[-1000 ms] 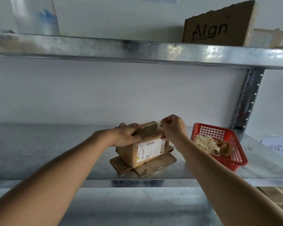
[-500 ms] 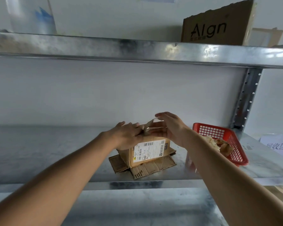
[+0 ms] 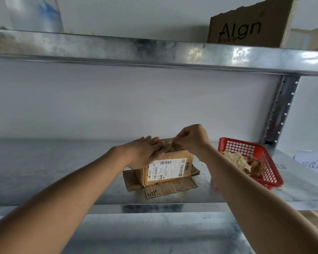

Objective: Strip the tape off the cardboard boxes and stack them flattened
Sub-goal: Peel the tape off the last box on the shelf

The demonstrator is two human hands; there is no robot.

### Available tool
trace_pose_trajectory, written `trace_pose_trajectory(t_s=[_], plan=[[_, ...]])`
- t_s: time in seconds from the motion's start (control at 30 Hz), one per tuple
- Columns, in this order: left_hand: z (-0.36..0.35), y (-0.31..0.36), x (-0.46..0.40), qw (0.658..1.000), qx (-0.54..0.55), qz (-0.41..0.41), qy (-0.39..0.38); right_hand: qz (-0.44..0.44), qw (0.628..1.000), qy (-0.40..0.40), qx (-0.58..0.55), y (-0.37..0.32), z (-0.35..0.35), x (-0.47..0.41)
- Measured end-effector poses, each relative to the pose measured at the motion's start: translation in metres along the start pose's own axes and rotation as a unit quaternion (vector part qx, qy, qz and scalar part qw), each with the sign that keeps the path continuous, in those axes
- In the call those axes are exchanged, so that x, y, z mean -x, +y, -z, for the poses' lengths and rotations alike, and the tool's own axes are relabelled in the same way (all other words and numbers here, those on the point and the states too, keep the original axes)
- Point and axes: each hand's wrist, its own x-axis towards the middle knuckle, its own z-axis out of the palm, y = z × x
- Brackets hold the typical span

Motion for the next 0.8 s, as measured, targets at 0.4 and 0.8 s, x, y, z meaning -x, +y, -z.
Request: trace_pose_trajectory(t_s=[0.4,0.8], plan=[[0.018,-0.002,-0.009,0.997,0.076,0.013,-0.004,-0.136,0.965,0.088,-0.206,0.032,0.028,-0.006],[-0.003,-0.006,-0.015,0.998,-0.033,0.056,0.012,-0.128,0.877,0.095,-0.453,0.039,0.043,-0.011]])
